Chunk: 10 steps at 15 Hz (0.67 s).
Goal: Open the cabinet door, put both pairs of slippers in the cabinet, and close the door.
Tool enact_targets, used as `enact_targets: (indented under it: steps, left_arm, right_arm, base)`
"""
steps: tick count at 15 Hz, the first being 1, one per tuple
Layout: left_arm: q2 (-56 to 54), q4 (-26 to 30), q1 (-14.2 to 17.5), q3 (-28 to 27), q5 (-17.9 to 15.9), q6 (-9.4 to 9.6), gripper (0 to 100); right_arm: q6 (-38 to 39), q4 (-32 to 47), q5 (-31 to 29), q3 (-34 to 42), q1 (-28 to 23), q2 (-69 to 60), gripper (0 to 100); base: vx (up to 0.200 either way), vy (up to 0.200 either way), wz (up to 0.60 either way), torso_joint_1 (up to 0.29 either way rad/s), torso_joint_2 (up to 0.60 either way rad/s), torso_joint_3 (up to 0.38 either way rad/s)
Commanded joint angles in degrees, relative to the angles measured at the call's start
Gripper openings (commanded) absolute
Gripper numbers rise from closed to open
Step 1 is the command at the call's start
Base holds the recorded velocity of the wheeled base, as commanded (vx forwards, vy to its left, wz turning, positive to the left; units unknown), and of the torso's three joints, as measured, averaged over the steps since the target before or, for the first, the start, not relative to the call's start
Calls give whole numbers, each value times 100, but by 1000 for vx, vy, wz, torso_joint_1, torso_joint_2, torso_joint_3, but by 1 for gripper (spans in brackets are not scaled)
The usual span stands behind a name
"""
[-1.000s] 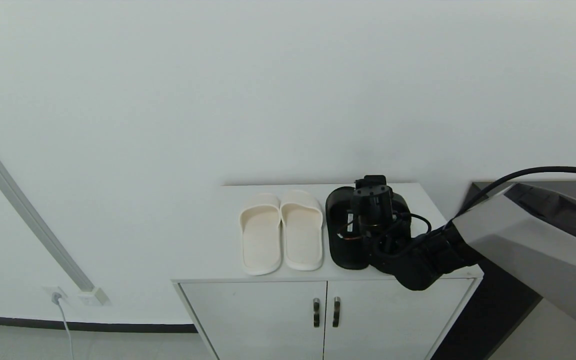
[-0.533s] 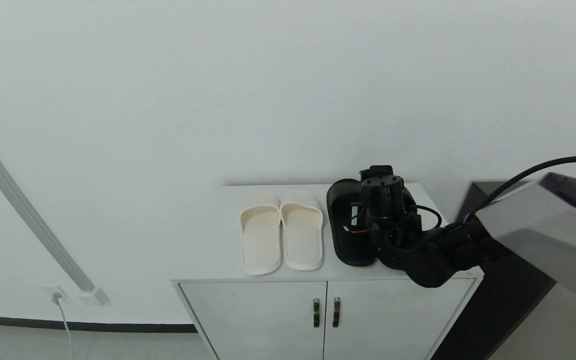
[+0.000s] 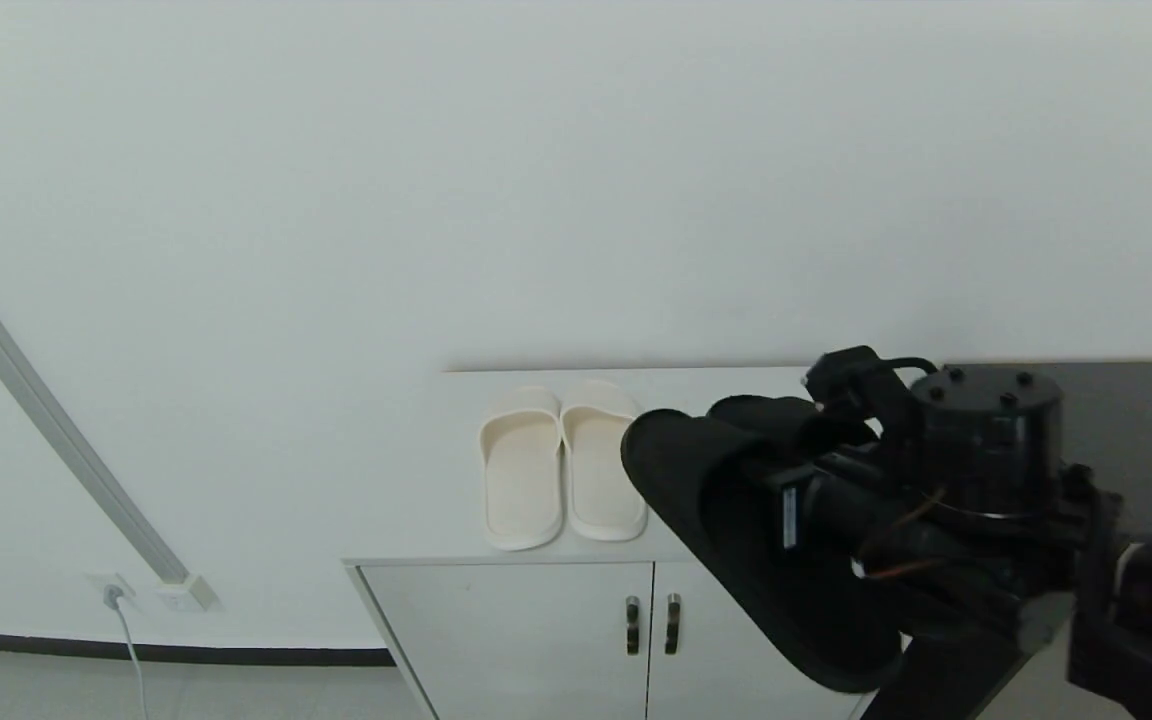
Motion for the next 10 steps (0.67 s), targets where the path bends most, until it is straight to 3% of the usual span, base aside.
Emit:
enact_targets:
  steps: [1, 8, 10]
  left_arm:
    - [7, -1, -1, 0, 1, 11, 0]
    - [7, -1, -1, 0, -8, 20, 0]
    - [7, -1, -1, 0, -8, 20, 0]
  right_arm:
    - [24, -7, 478, 893, 337, -1090, 0]
    - [24, -7, 618, 1139, 372, -1134, 0]
    - [15, -16, 618, 1201, 372, -1134, 0]
  base:
    - [0, 0, 0, 0, 0, 0]
    - [0, 0, 0, 0, 0, 0]
    - [-200, 0, 0, 5, 0, 2]
